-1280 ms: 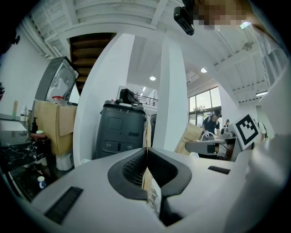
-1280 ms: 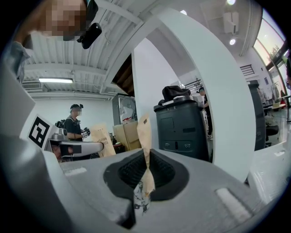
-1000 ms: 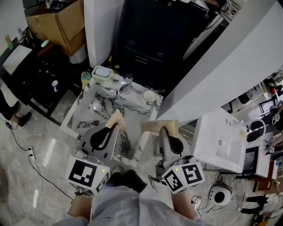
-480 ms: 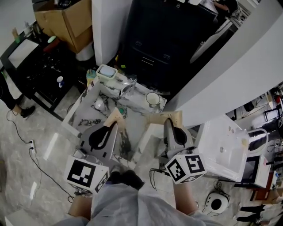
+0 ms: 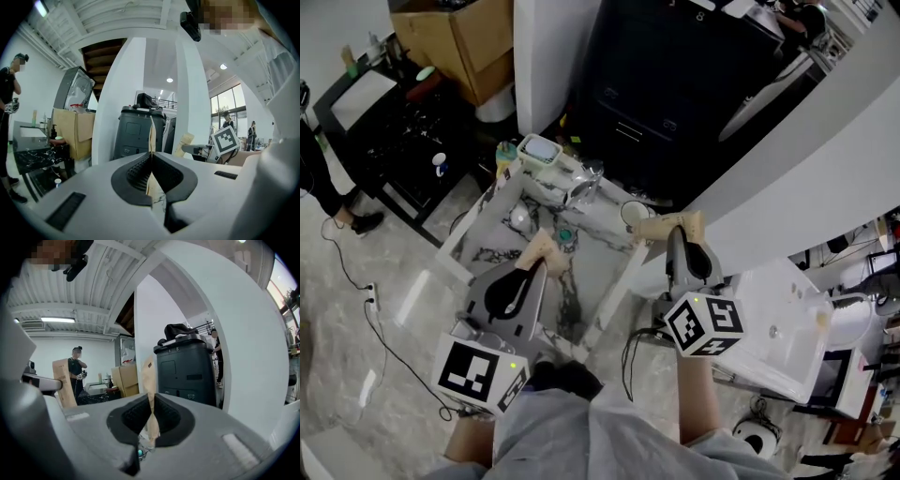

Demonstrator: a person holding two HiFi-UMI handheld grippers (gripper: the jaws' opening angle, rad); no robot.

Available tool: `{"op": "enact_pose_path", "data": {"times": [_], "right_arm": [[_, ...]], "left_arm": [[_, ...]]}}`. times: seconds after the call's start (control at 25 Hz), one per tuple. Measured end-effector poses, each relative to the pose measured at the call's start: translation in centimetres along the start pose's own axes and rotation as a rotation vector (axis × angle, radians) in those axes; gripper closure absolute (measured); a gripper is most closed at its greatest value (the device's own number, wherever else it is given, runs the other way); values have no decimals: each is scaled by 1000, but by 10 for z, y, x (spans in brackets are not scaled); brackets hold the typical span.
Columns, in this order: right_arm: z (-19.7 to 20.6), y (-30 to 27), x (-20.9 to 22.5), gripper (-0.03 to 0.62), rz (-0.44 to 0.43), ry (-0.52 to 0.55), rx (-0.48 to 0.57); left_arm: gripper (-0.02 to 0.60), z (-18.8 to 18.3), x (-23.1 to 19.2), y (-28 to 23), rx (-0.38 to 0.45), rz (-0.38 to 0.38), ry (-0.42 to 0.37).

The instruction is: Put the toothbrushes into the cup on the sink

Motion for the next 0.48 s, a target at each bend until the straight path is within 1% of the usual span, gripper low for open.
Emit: {"op": "enact_pose_path", "data": {"times": [0.24, 0.48], "right_arm": [[10, -27, 24, 586, 29, -19, -26], [25, -52, 41, 585, 55, -13, -60]], "left_arm": [[572, 4, -10, 13, -16, -60, 5], [572, 7, -22, 31, -32, -132, 9]]}}
Point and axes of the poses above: the fingertips, and each gripper's own axes: y backward along the fingers, x to its right, z out of its underside, the point moved 2 cm from there along y, backward along the fingers, and after that the axes turned 10 degrees about -y, right-handed, at the moved point
